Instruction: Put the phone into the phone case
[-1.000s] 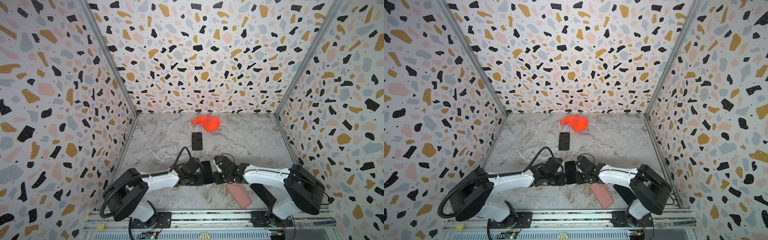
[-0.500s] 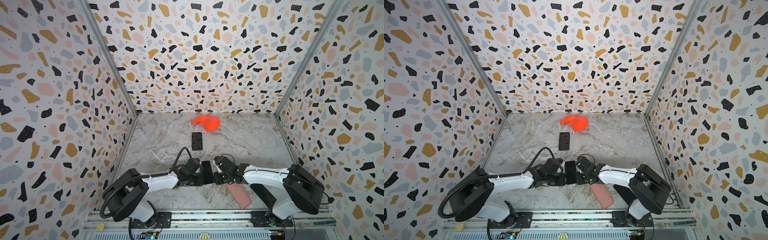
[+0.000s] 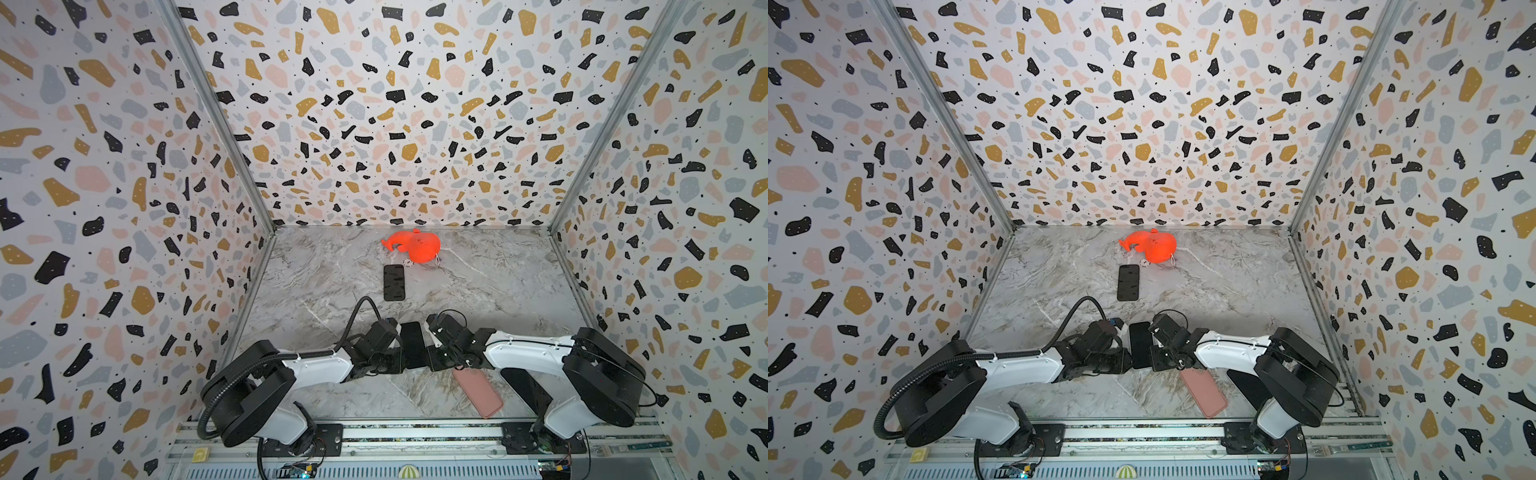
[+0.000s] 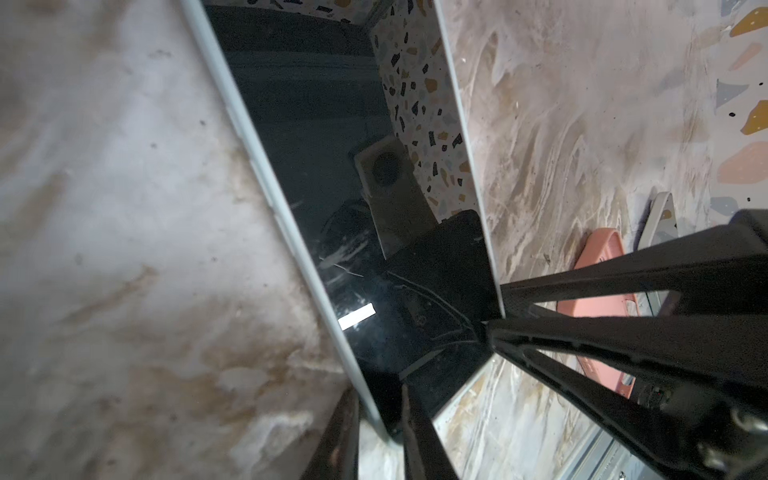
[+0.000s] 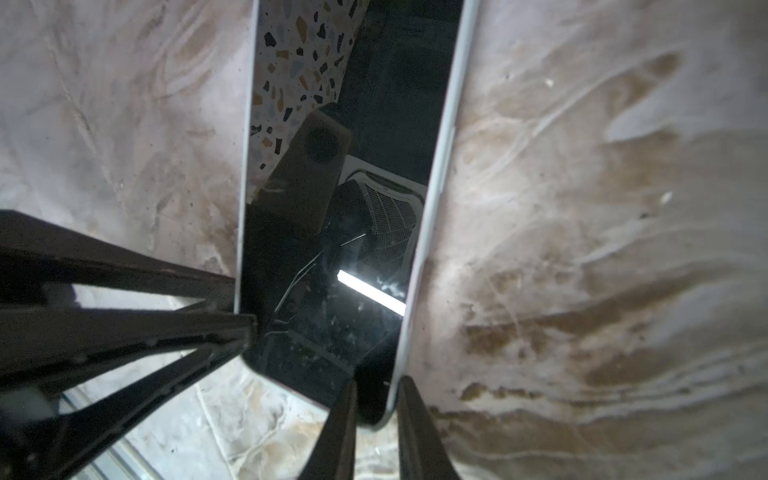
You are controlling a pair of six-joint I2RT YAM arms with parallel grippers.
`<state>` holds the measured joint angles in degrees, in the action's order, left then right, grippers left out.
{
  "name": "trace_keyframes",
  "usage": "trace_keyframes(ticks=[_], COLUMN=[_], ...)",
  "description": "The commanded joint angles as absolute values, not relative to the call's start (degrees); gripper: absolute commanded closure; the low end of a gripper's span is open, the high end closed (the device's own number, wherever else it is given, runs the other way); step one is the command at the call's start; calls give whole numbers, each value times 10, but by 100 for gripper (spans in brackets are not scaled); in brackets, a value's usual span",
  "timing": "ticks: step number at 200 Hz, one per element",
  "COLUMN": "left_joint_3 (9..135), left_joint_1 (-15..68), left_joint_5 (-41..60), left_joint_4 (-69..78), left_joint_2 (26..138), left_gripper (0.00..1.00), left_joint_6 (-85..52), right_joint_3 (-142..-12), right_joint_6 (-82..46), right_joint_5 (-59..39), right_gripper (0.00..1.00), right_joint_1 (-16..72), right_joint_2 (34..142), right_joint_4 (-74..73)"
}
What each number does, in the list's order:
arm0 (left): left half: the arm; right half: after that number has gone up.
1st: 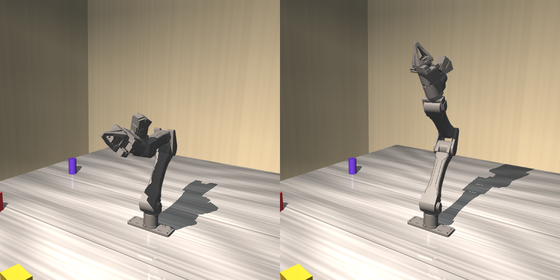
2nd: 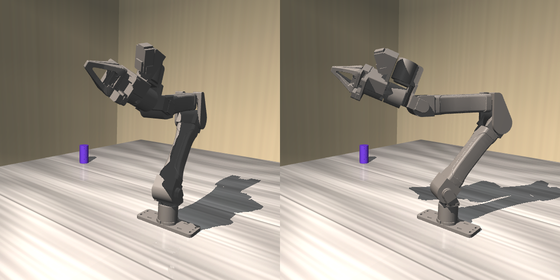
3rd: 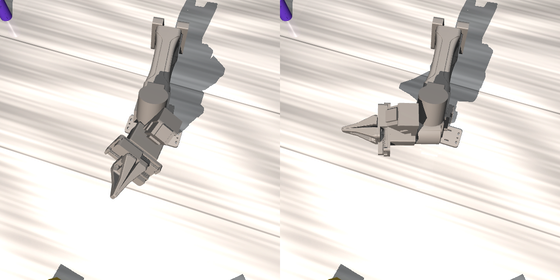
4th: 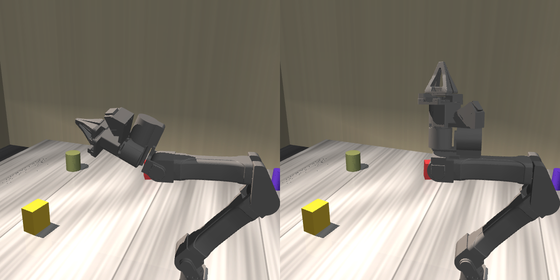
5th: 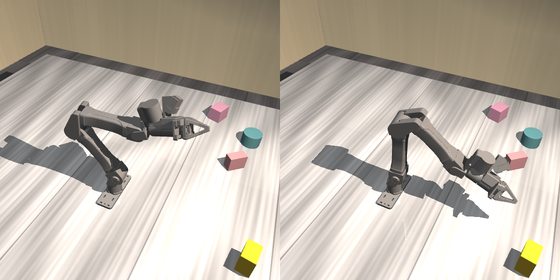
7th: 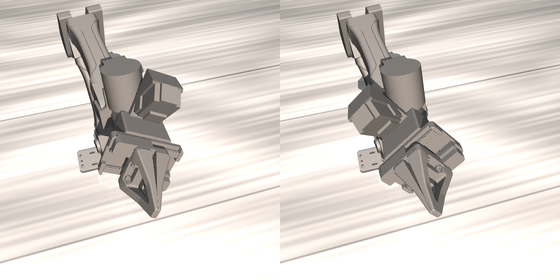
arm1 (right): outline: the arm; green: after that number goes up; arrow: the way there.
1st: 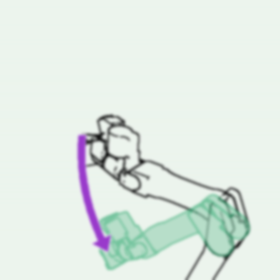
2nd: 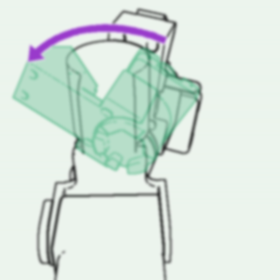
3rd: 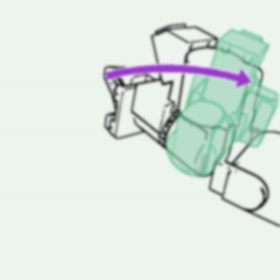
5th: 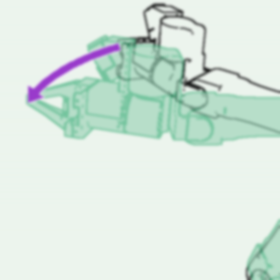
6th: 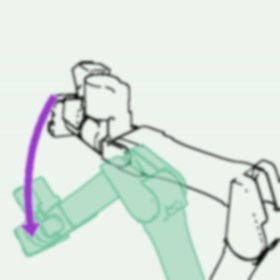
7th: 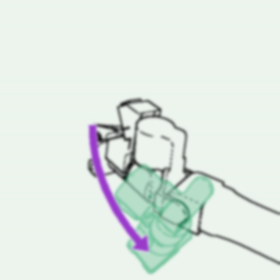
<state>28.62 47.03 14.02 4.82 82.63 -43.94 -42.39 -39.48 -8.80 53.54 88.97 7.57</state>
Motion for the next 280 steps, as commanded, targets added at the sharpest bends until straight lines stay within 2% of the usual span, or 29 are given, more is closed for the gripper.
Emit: trace_keyframes(ticks=[1,74,122,138,169,194,255,280], left_joint_3=[250,251,260,278,328,353,401,428], left_joint_1=[475,475,475,475,475,466,450,467], left_joint_5=[127,126,112,90,48,20,15,-9], left_joint_4=[-57,-54,-72,-104,-166,-194,-205,-210], left_joint_2=[858,858,834,813,777,754,751,763], left_gripper=[80,81,78,74,55,50,32,25], left_joint_6=[-441,-444,-458,-456,-449,-444,-464,-489], right_joint_3=[-419,-414,-430,-440,-449,-473,-511,-499], right_joint_6=[-390,-394,-390,-384,-378,-379,-354,-341], right_joint_5=[-109,-133,-133,-108,-63,-40,27,37], right_gripper=[82,96,95,90,65,50,34,32], right_joint_1=[539,542,552,549,542,543,540,511], right_joint_2=[900,899,887,869,831,842,850,829], right_joint_4=[75,56,68,94,110,120,165,170])
